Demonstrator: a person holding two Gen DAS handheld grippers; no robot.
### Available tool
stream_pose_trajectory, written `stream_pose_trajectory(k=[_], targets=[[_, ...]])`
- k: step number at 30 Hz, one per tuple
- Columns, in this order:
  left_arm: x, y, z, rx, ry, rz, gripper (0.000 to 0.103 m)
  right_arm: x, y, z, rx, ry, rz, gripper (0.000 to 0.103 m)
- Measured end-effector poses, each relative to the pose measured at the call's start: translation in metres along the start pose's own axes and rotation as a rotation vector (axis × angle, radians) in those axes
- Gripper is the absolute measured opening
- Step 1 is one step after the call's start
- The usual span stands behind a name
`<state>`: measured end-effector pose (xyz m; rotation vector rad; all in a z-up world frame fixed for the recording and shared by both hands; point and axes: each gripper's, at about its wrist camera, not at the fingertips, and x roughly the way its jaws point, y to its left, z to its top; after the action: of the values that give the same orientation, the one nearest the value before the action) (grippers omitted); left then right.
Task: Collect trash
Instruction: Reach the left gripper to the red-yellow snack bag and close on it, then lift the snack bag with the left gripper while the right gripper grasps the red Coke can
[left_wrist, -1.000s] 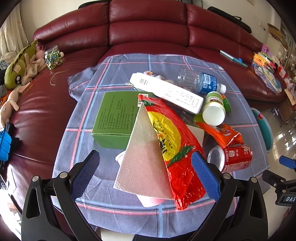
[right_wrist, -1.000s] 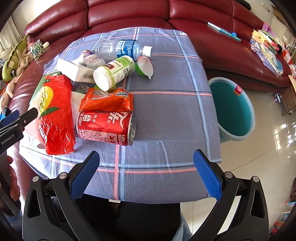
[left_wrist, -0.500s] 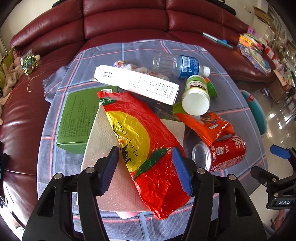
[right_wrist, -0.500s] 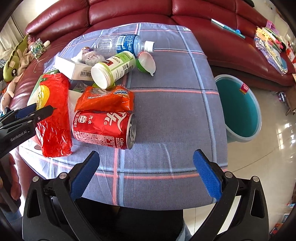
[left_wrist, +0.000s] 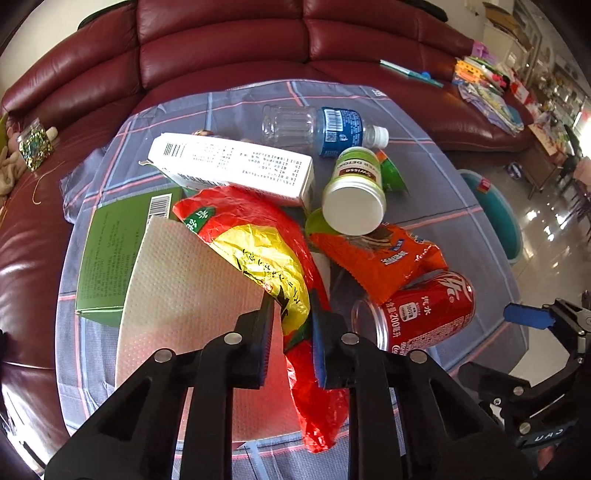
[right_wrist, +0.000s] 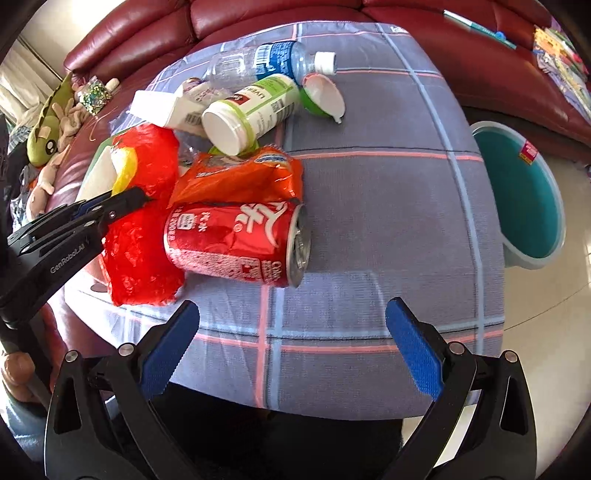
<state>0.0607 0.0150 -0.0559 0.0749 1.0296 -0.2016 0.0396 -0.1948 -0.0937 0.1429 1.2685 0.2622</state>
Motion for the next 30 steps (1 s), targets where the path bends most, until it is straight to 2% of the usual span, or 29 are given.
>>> stream_pose_trajectory(k=[5, 8, 10, 12, 15, 18, 22, 27, 28, 29, 30], targets=[[-0.003, 0.002, -0.001, 0.021, -0.005, -0.050, 0.013, 0.001, 0.007, -0.001, 0.042, 0.048, 0.115, 0.096], [-0.003, 0.010, -0.005, 0.006, 0.002, -0.077, 0.014, 0.004, 0.014, 0.002, 0.073, 0.070, 0.166, 0.083], [-0.004, 0.015, -0.010, -0.009, 0.006, -0.109, 0.016, 0.009, 0.013, 0.008, 0.122, 0.084, 0.181, 0.071], [-0.006, 0.019, -0.015, -0.012, 0.004, -0.121, 0.017, 0.014, 0.011, 0.016, 0.176, 0.093, 0.186, 0.067], [-0.007, 0.023, -0.021, -0.009, 0.004, -0.136, 0.021, 0.011, 0.011, 0.029, 0.208, 0.058, 0.146, 0.067], [-0.007, 0.024, -0.026, -0.003, 0.013, -0.152, 0.031, 0.014, 0.010, 0.044, 0.216, 0.047, 0.098, 0.067], [-0.003, 0.018, -0.030, 0.010, 0.035, -0.181, 0.040, 0.022, 0.005, 0.060, 0.248, 0.059, 0.076, 0.077], [0.004, 0.008, -0.033, 0.029, 0.055, -0.206, 0.041, 0.037, 0.005, 0.068, 0.250, 0.090, 0.058, 0.080], [0.005, 0.006, -0.033, 0.030, 0.055, -0.203, 0.033, 0.041, 0.005, 0.066, 0.257, 0.100, 0.073, 0.081], [0.006, 0.004, -0.034, 0.033, 0.062, -0.206, 0.015, 0.044, 0.005, 0.065, 0.255, 0.101, 0.085, 0.081], [0.007, 0.003, -0.034, 0.032, 0.069, -0.218, 0.010, 0.044, 0.005, 0.064, 0.246, 0.094, 0.091, 0.081]])
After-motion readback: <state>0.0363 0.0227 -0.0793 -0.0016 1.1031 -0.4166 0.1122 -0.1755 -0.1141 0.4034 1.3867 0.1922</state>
